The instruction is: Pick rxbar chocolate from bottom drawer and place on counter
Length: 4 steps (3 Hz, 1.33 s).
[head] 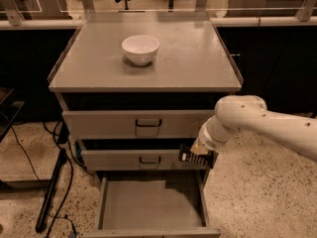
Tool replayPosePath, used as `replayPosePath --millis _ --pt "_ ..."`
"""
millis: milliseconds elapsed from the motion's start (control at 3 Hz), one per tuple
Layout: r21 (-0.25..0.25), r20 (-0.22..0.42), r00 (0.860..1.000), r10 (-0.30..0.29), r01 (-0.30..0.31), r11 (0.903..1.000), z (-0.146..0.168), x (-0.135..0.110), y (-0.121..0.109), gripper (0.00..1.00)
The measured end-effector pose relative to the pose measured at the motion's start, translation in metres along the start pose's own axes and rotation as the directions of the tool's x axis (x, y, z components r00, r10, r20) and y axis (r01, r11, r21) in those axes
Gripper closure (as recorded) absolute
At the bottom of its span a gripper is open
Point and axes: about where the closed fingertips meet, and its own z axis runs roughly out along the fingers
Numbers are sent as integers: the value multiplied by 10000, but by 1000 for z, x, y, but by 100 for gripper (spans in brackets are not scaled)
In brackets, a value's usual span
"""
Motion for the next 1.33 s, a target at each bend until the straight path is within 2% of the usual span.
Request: replayPosePath --millis 333,1000,1333 --pt "604 251 9994 -219 204 9980 -37 -10 -13 100" --pt "784 421 9987 -297 263 9966 -50 -15 -14 100" --pt "1311 539 9966 -623 548 9899 -88 -23 -19 100"
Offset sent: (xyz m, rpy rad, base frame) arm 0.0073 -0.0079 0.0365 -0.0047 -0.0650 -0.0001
